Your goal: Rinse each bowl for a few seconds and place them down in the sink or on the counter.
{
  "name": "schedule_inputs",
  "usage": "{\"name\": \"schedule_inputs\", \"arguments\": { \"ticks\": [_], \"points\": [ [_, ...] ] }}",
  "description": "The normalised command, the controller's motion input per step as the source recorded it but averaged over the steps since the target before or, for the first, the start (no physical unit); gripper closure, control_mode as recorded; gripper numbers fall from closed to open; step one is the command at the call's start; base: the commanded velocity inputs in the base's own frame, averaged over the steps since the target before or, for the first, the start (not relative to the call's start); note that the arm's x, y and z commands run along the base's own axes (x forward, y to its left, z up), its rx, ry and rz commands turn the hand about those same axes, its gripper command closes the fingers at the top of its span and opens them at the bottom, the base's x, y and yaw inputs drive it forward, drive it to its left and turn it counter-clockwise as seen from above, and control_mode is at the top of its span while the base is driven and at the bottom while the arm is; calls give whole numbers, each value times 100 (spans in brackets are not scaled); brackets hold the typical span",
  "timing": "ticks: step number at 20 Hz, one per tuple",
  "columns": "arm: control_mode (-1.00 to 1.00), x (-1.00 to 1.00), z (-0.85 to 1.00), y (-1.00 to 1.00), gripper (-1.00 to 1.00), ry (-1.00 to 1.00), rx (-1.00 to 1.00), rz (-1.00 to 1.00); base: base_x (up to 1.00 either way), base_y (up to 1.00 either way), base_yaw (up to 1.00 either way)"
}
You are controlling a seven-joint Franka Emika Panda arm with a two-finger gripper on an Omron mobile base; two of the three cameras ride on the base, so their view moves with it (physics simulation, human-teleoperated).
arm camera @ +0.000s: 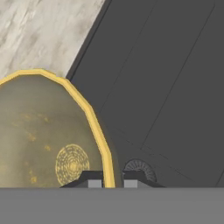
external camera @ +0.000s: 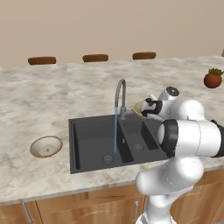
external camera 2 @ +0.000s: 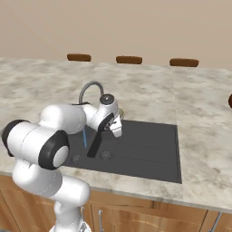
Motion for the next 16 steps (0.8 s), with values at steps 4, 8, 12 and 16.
{"name": "schedule_inputs", "arguments": {
  "ticks": [4,8,12,16],
  "points": [
    [-100,0,6,-37,100,1,0,-5,0,0,0],
    [-100,5,2,-40,100,4,0,-6,0,0,0],
    [-100,0,1,-45,100,2,0,-6,0,0,0],
    [-100,0,0,-45,100,3,0,-7,0,0,0]
  ]
}}
